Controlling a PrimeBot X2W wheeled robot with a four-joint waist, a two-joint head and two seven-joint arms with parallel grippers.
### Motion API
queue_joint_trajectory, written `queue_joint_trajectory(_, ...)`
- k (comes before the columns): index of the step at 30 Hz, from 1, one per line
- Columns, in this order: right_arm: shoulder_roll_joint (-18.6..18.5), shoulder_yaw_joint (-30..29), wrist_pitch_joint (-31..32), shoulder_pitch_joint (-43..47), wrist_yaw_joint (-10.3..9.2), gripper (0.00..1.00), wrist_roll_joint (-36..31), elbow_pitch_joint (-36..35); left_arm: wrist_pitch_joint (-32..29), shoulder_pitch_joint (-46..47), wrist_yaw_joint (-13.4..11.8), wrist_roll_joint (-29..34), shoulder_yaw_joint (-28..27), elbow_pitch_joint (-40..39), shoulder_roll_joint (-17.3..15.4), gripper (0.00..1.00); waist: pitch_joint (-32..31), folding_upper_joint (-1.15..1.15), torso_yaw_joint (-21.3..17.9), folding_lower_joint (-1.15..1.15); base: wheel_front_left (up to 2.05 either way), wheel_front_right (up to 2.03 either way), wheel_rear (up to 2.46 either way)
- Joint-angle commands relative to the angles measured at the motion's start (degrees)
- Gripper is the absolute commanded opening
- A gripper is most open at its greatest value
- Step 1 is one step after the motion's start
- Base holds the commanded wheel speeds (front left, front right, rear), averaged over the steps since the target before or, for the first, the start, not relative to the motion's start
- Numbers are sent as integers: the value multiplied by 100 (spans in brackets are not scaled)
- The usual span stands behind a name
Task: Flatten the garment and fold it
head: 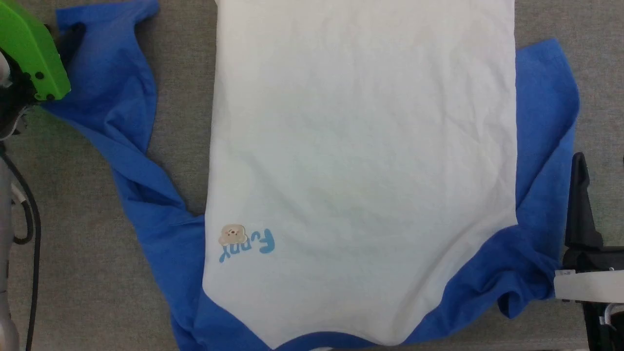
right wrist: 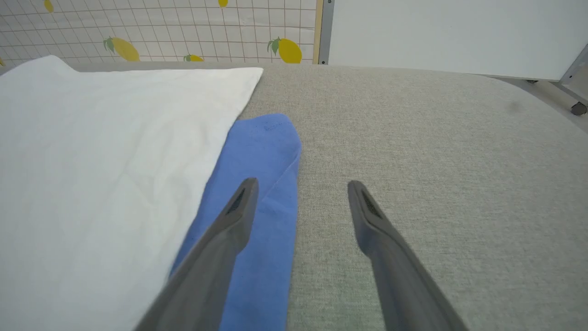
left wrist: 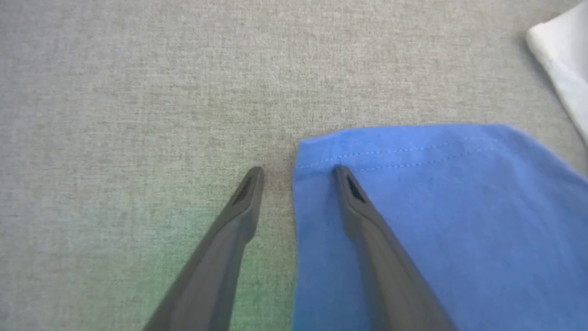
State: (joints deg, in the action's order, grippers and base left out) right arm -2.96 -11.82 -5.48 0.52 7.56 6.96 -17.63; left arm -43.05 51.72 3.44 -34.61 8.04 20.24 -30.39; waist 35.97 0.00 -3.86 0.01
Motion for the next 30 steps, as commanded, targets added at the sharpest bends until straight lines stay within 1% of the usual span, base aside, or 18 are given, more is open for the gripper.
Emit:
queue_joint_trajectory(1,8,-18,14,-113,-8,100,-63,-25,-104,-104,53,-70,83,121,54,0,-15,0,14,-1,0,0,0)
queue_joint_trajectory(5,8,-30,46,-130,-8,100,-113,3,96,-137,142,-122,80,127,46,0,-113,0,52,-1,0,0,0)
queue_joint_trajectory(10,8,15,66,-123,-8,100,-131,48,637,-149,200,-152,-28,178,65,0,-337,0,80,-1,0,0,0)
queue_joint_trajectory(15,8,-5,64,-55,-8,100,-118,115,1074,-197,183,-244,-228,316,98,0,-660,0,122,-1,0,0,0)
queue_joint_trajectory(19,8,0,33,19,-8,100,-52,211,1474,-382,145,-420,-547,374,65,0,-1035,0,146,-1,0,0,0)
queue_joint_trajectory(24,8,-76,-19,224,-8,100,65,387,1942,-896,224,-823,-1013,111,19,0,-1620,0,238,-1,0,0,0)
queue_joint_trajectory(28,8,-140,-38,440,-8,100,135,496,2056,-1451,260,-1024,-1274,-321,-109,0,-2060,0,336,-1,0,0,0)
queue_joint_trajectory(30,8,-178,-40,541,-8,100,168,530,2073,-1749,220,-1095,-1423,-565,-163,0,-2257,0,399,-1,0,0,0)
